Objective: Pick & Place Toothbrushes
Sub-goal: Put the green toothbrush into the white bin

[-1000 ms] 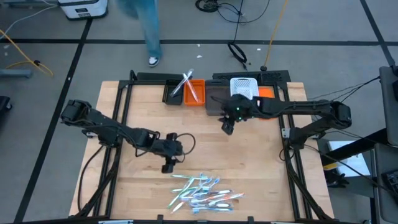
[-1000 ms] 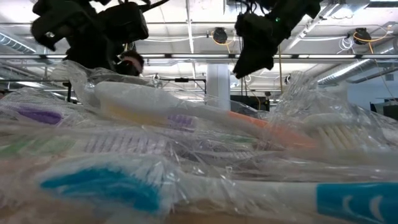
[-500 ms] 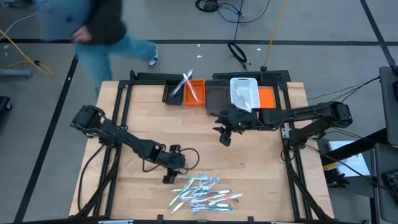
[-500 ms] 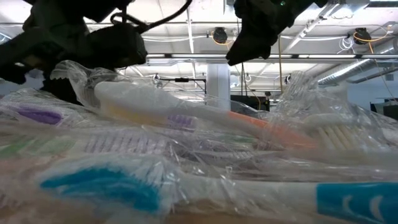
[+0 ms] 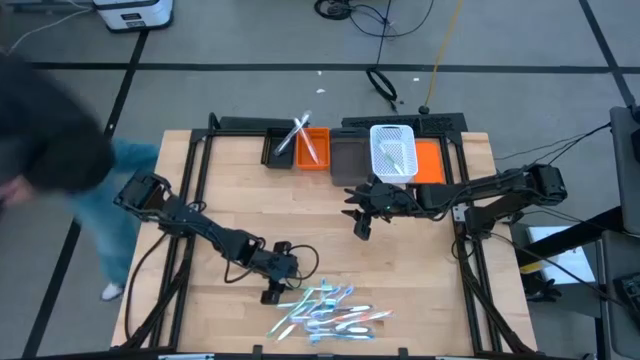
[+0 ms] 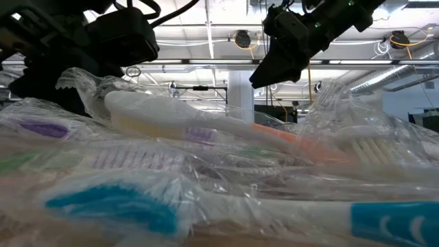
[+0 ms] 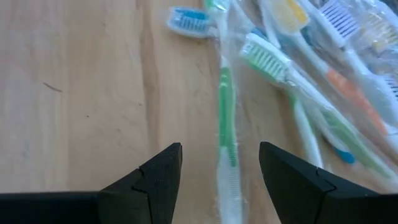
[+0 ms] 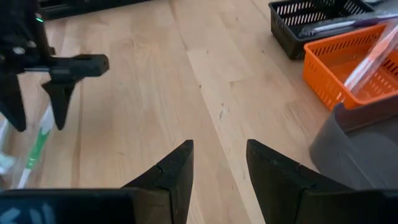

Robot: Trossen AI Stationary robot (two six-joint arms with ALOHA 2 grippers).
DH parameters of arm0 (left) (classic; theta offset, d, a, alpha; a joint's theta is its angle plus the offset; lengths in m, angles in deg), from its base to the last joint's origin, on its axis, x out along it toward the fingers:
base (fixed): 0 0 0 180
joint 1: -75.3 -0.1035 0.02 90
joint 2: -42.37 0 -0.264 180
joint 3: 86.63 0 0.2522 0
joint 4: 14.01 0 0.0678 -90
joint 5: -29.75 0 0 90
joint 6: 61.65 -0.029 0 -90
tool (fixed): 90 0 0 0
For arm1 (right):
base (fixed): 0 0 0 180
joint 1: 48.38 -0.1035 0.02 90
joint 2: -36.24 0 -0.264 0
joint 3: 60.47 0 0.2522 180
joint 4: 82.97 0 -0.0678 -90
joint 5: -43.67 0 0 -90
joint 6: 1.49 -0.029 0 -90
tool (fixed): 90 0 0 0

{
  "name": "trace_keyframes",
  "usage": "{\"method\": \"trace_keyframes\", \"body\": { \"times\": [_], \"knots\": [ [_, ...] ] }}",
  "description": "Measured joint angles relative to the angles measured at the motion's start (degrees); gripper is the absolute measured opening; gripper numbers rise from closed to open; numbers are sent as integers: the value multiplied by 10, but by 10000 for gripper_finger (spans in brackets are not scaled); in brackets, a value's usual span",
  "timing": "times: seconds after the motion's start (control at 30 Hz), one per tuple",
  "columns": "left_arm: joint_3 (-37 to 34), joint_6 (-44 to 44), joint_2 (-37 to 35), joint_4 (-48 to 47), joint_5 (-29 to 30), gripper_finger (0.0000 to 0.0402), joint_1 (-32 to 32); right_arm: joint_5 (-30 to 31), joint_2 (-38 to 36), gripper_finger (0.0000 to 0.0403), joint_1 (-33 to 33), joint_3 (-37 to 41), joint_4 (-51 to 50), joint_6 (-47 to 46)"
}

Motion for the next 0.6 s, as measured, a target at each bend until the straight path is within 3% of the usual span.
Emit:
{"method": "trace_keyframes", "body": {
  "times": [0.47, 0.6],
  "knots": [
    [1, 35, 45, 28, 51, 215, 24, 0, 0, 139, -3, 4, 31, 2],
    [2, 41, 48, 26, 59, 167, 23, 0, 0, 139, -3, 4, 30, 2]
  ]
}}
